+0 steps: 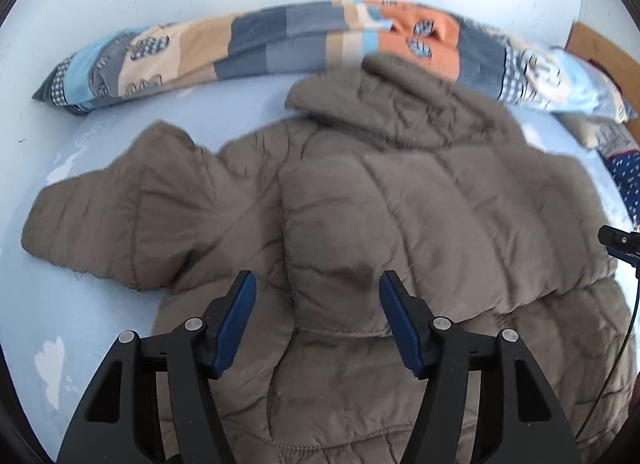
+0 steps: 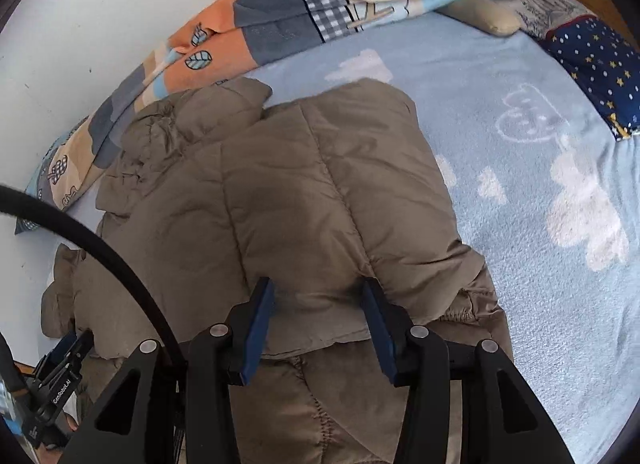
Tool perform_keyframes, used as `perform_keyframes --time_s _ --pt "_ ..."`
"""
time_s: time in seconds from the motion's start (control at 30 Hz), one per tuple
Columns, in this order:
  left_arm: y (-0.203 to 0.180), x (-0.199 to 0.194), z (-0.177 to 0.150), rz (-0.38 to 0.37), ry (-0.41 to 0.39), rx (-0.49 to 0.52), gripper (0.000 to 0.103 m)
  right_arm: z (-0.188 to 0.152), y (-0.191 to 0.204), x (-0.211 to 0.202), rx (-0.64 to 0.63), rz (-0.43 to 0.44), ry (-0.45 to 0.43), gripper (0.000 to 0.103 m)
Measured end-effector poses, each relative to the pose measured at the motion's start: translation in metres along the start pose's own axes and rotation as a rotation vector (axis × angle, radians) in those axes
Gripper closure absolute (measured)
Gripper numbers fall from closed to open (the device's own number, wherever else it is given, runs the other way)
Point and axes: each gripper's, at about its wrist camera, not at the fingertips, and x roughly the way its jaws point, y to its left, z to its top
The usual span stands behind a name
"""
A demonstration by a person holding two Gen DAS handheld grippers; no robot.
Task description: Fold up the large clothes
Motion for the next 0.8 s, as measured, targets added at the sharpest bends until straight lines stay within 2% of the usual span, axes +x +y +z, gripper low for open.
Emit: perform_keyframes --time_s 0.1,0.2,0.4,0.6,0.7,0.8 --pt "0.002 -0.011 0.002 0.004 -0.03 -0.004 0.04 -0.002 0.022 -0.018 -0.075 0.014 -0.053 0.052" --pt "0.006 -0.01 0.001 0.006 -0.014 -0.009 0.04 -0.011 0.043 -0.028 -0.139 0.051 -0.067 0.052" --pt "0.021 -0.003 -0.004 0.02 0.032 -0.019 0.04 -0.028 0.084 -0.005 -0.263 0.044 -0.013 0.051" --pt "0.022 0.013 -0.012 -0.026 0.121 0.005 0.037 -0.033 0.084 0.024 -0.262 0.015 0.045 0.05" --pt "0.029 -0.002 -0.004 -0.01 0.063 -0.013 0.037 -0.033 0.088 0.017 -0.265 0.014 0.042 0.05" --pt "0.045 -0.02 0.006 0.004 0.01 -0.063 0.036 -0.035 0.1 -0.002 -0.274 0.062 0.005 0.049"
